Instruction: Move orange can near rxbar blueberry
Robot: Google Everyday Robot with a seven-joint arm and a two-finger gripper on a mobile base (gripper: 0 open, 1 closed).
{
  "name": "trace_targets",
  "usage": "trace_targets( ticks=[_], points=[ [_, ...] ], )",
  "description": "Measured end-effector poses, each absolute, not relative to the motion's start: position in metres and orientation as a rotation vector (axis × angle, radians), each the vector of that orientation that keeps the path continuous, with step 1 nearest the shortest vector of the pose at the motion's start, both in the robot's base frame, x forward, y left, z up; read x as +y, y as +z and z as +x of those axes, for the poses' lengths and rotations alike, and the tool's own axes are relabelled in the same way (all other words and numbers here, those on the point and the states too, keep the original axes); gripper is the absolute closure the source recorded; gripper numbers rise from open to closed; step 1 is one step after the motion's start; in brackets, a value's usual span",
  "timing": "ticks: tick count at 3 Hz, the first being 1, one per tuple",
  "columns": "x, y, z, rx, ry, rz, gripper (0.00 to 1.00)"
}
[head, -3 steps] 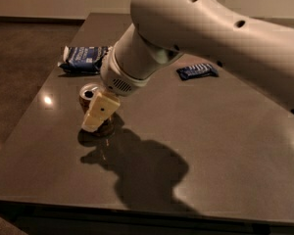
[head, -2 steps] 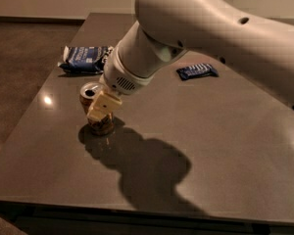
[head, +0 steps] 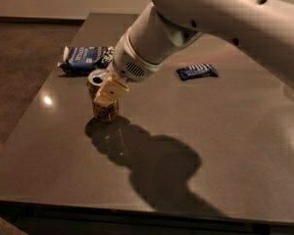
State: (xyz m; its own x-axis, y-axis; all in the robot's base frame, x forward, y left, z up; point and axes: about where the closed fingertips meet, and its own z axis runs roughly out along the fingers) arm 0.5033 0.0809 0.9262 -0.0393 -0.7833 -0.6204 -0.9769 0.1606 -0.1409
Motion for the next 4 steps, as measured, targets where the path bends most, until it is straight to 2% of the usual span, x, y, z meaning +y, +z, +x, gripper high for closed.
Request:
trace_targets(
  ticks=[1,4],
  points=[
    [0.049,0.939,0.53,1.922,0.413,-1.611,1.0],
    [-0.039,0.936,0.584,2.094,0.293,-1.462,1.0]
  ],
)
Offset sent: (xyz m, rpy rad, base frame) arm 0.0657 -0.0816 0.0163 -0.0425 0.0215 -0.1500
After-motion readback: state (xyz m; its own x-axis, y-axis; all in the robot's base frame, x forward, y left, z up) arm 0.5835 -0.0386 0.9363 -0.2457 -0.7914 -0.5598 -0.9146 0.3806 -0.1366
